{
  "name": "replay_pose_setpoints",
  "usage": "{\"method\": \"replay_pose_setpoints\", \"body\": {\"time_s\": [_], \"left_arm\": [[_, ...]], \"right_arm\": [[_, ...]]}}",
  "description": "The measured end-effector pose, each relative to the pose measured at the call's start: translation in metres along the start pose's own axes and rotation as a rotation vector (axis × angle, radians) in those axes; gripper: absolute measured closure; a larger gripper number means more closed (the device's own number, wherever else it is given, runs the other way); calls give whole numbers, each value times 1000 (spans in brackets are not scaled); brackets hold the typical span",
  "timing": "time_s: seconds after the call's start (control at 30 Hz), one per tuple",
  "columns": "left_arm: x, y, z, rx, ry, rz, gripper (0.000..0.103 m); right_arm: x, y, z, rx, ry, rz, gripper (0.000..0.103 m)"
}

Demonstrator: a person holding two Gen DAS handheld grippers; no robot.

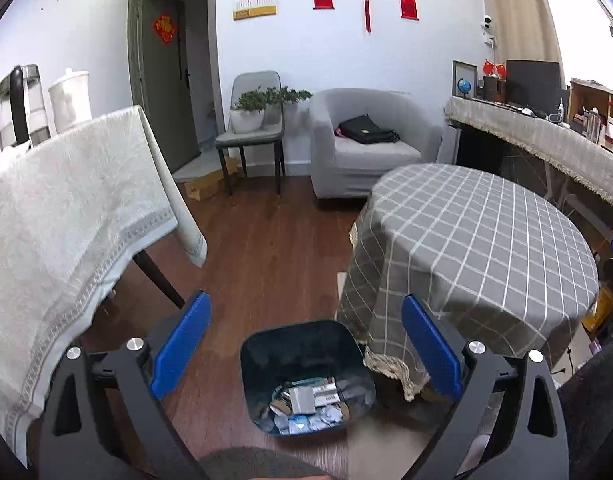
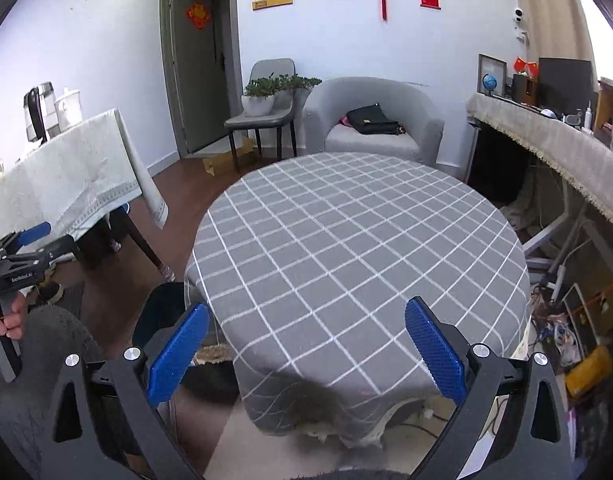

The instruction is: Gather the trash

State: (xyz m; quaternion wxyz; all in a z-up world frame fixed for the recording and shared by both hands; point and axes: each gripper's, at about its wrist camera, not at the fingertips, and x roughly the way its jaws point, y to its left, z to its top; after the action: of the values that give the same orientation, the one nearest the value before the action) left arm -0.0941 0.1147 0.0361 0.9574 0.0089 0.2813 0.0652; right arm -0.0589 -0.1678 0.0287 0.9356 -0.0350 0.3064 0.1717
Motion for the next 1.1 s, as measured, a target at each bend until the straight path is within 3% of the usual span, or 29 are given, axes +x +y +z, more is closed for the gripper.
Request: {"method": "replay_pose_setpoints", "body": {"time_s": [0.37,1.1], "left_arm": [[1,-17,-10,67,-12,18,5],[8,-11,-11,24,22,12,4]], "right_arm": [[-3,5,-9,-30,-18,-49,4],[-6,-3,-11,14,-21,-33,4]]}}
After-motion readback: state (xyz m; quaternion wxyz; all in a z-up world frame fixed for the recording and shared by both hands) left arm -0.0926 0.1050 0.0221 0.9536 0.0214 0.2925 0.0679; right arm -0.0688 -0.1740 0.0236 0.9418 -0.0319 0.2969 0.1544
